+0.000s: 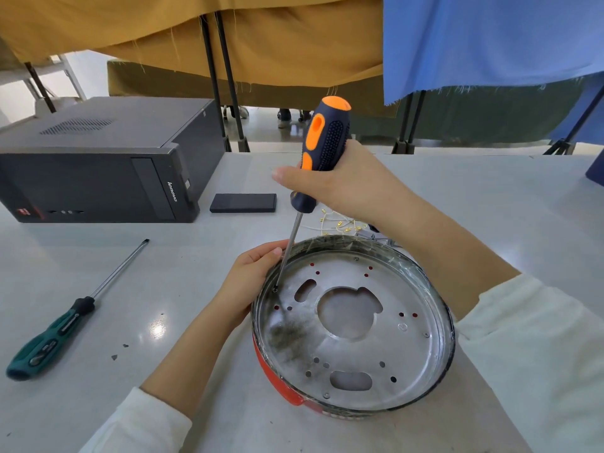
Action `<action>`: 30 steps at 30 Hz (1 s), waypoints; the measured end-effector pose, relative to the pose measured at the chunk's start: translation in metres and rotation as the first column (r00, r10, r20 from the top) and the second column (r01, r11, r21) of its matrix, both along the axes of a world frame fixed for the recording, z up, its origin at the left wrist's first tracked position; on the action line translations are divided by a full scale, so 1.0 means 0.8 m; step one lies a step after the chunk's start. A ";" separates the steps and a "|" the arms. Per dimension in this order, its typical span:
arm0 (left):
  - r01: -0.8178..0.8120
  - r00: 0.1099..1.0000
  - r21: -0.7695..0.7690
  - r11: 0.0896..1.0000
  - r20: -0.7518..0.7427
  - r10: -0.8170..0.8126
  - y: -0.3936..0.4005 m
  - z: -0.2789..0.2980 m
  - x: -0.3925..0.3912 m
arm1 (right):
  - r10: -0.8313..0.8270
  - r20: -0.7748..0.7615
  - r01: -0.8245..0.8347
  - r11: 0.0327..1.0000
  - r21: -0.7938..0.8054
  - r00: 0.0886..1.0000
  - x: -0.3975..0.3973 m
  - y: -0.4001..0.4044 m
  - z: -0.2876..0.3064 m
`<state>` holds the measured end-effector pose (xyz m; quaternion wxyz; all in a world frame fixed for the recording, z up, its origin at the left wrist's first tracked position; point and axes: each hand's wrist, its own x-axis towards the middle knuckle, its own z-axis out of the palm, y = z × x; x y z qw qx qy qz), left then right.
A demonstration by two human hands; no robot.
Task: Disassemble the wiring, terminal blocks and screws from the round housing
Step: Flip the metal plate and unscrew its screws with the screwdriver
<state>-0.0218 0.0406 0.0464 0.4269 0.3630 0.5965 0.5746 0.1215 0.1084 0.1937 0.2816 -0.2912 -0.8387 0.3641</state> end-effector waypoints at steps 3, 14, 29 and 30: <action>0.000 1.000 -0.004 1.000 -0.009 0.000 0.000 0.000 0.000 | -0.027 0.011 0.025 0.995 0.093 1.000 -0.004 -0.004 -0.007; 0.001 1.000 -0.013 1.000 -0.011 -0.002 0.001 0.000 -0.001 | 0.227 0.100 -0.201 0.955 -0.220 0.969 0.003 0.009 0.014; -0.011 0.999 -0.013 1.000 -0.032 0.010 0.001 0.000 0.000 | 0.092 0.086 -0.096 0.995 0.042 0.992 -0.008 -0.001 0.008; -0.011 0.999 -0.014 1.000 -0.031 0.010 0.001 -0.001 0.000 | 0.093 0.097 -0.097 0.995 0.039 0.991 -0.008 -0.001 0.008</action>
